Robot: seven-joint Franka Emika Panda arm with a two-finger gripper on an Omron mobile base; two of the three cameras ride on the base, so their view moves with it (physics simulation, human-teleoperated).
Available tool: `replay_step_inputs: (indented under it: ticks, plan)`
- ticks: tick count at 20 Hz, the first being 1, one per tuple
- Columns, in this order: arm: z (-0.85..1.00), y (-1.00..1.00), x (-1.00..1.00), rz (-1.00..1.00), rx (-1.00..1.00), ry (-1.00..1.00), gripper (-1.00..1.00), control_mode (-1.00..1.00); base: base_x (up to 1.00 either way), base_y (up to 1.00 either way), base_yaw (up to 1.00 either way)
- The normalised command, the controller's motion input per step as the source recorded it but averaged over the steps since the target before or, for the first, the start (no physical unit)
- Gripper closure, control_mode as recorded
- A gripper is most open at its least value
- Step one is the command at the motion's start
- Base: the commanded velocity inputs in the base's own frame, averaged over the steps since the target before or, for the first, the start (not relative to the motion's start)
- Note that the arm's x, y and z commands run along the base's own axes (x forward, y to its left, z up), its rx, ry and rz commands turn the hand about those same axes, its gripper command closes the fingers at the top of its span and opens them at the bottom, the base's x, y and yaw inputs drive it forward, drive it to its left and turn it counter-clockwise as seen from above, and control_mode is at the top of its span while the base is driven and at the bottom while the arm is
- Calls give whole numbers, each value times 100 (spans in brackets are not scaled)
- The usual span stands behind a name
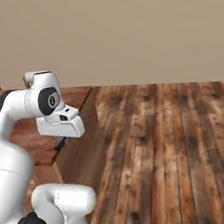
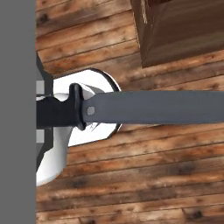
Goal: Retrieve the butter from the fridge and place it on a plate on the dining table. Then retrieve the butter knife by the fridge and place it near the plate.
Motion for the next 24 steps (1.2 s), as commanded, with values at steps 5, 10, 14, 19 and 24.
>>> replay_step_inputs:
  ticks: [5, 10, 14, 19, 24]
  plan:
    - [0, 0, 0, 0, 0, 0, 100, 100, 100, -78, 6]
    - [0, 0, 0, 0, 0, 0, 100, 100, 99, -33, -12]
    - [0, 0, 0, 0, 0, 0, 100, 100, 100, 8, 0]
    - [0, 0, 0, 0, 0, 0, 100, 100, 100, -8, 0]
    - [0, 0, 0, 0, 0, 0, 100, 100, 100, -19, 6]
